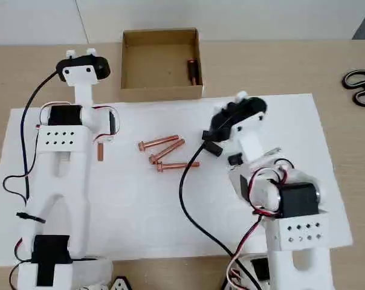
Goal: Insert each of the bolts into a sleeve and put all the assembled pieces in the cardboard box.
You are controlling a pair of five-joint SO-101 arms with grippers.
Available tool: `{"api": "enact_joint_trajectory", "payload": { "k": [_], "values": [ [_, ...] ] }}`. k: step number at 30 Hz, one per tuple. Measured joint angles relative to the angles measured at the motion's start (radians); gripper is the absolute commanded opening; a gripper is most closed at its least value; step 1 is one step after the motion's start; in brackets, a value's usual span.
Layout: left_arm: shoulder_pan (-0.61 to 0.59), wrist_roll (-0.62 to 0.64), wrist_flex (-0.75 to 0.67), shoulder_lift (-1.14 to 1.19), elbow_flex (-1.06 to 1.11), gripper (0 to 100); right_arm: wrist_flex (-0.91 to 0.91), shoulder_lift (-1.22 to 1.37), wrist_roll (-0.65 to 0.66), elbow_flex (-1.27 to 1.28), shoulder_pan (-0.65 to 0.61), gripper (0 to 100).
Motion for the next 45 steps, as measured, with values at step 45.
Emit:
{"api": "enact_joint_trajectory", "payload": {
  "k": [45],
  "values": [
    [0.331, 0.288, -0.568, 0.0, 0.152, 1, -0.93, -0.922, -0.517, 1.097, -0.178, 0.4]
  ]
}}
